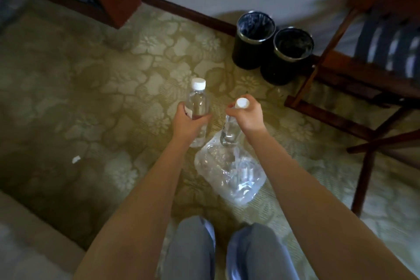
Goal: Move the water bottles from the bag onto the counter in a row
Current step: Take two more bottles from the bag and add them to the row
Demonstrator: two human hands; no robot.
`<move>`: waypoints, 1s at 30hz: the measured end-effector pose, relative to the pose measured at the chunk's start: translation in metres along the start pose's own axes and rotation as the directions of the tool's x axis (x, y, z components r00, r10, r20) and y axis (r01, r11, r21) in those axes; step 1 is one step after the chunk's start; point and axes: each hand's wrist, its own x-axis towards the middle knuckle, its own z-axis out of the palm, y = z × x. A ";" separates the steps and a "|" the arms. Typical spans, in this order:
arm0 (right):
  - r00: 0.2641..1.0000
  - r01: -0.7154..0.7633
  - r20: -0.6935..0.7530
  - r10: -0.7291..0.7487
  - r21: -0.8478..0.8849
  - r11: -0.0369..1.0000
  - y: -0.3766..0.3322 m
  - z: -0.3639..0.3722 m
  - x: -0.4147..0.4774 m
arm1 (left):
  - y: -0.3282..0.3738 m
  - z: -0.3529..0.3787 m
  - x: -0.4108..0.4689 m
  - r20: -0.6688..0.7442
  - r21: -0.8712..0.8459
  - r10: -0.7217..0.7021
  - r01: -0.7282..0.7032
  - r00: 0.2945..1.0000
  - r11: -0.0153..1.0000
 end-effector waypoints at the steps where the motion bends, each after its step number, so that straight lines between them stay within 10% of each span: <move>1: 1.000 0.002 0.000 -0.002 -0.006 1.000 -0.024 -0.004 -0.012 | 0.024 -0.009 -0.013 0.012 0.002 0.000 0.000 1.000 1.000; 15: 0.979 0.197 -0.041 -0.200 -0.075 0.978 -0.247 0.006 -0.104 | 0.208 -0.140 -0.105 -0.122 0.017 0.110 -0.109 0.986 0.994; 30: 0.927 0.375 0.003 -0.376 -0.075 0.924 -0.389 0.271 -0.071 | 0.257 -0.392 0.019 -0.139 -0.215 0.241 -0.267 0.961 0.940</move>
